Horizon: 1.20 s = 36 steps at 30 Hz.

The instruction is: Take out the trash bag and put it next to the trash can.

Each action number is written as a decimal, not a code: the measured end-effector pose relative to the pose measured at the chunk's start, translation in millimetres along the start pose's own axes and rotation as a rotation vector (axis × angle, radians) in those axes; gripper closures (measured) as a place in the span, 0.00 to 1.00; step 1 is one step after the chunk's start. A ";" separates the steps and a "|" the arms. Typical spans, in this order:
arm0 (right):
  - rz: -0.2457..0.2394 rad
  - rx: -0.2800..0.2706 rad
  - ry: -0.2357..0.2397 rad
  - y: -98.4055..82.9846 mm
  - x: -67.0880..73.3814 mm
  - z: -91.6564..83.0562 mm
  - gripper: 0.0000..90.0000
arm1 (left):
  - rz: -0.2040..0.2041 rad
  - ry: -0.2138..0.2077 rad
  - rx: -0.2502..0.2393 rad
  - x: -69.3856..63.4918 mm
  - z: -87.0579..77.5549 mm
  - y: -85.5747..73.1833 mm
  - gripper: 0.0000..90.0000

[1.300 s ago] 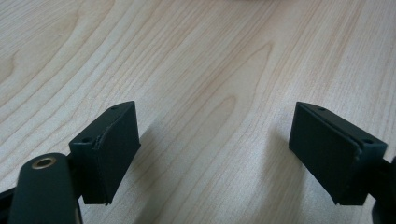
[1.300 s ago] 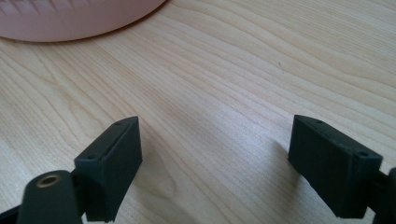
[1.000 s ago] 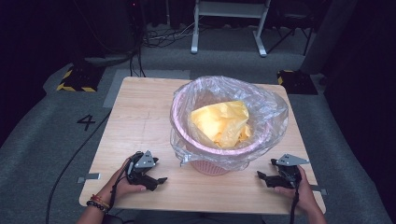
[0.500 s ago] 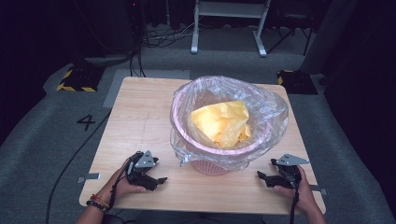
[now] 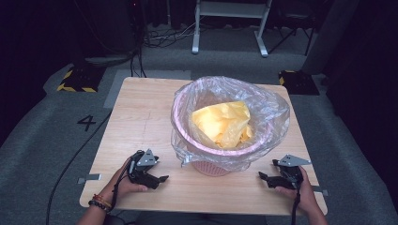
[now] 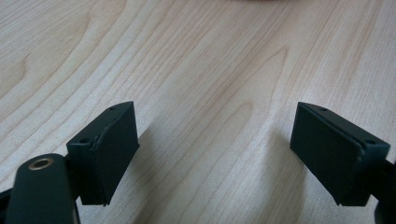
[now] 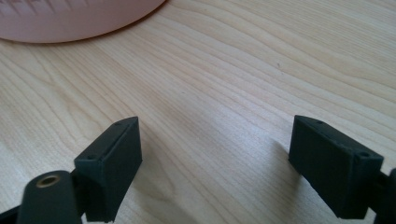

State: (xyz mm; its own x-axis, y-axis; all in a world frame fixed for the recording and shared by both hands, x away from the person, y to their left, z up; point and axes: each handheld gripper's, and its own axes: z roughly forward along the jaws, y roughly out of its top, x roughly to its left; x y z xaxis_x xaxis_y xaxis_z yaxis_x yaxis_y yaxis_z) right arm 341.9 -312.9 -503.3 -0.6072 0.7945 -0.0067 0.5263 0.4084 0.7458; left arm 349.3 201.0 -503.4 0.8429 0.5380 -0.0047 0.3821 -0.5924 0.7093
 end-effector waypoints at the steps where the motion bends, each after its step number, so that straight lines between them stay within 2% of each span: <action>1: 0.007 -0.005 -0.011 -0.2 -0.3 -0.8 0.27 | -0.005 0.001 0.001 0.0 0.3 0.5 0.17; 7: 0.009 -0.033 -0.036 -0.5 -0.5 -3.8 0.30 | -0.004 0.003 0.001 0.3 1.3 1.6 0.17; 8: -0.001 -0.037 -0.044 0.3 -0.4 -5.1 0.35 | -0.003 0.003 0.001 0.4 1.2 1.5 0.17; 9: -0.011 -0.068 -0.053 2.0 0.5 -9.3 0.38 | -0.004 0.003 -0.005 0.5 1.3 0.9 0.17; 10: -0.011 -0.068 -0.053 2.0 0.5 -9.3 0.38 | -0.004 0.003 -0.005 0.5 1.3 0.9 0.17; 17: -0.019 -0.195 -0.126 12.5 6.1 -31.4 0.37 | -0.007 0.006 -0.005 0.3 1.5 0.9 0.17; 20: -0.029 -0.225 -0.130 15.1 7.2 -35.8 0.36 | -0.014 0.015 -0.006 0.7 1.4 0.9 0.17; 23: -0.052 -0.278 -0.125 20.6 9.4 -44.1 0.37 | -0.015 0.014 -0.006 0.8 1.5 0.9 0.17; 28: -0.085 -0.293 -0.162 25.7 12.5 -50.1 0.36 | -0.014 0.013 -0.006 0.9 1.5 0.9 0.17; 33: -0.099 -0.346 -0.195 31.9 15.5 -60.3 0.36 | -0.014 0.013 -0.006 1.0 1.5 0.9 0.17; 36: -0.100 -0.360 -0.187 33.6 15.5 -62.1 0.36 | -0.012 0.013 -0.006 1.1 1.5 1.0 0.17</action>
State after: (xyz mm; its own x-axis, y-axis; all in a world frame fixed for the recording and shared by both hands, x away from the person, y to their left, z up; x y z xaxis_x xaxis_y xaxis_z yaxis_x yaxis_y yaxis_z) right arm 313.2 -314.8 -437.0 -0.5085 0.8404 -0.1874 0.2079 0.3311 0.9204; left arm 351.2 200.1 -503.7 0.8336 0.5524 -0.0042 0.3897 -0.5826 0.7132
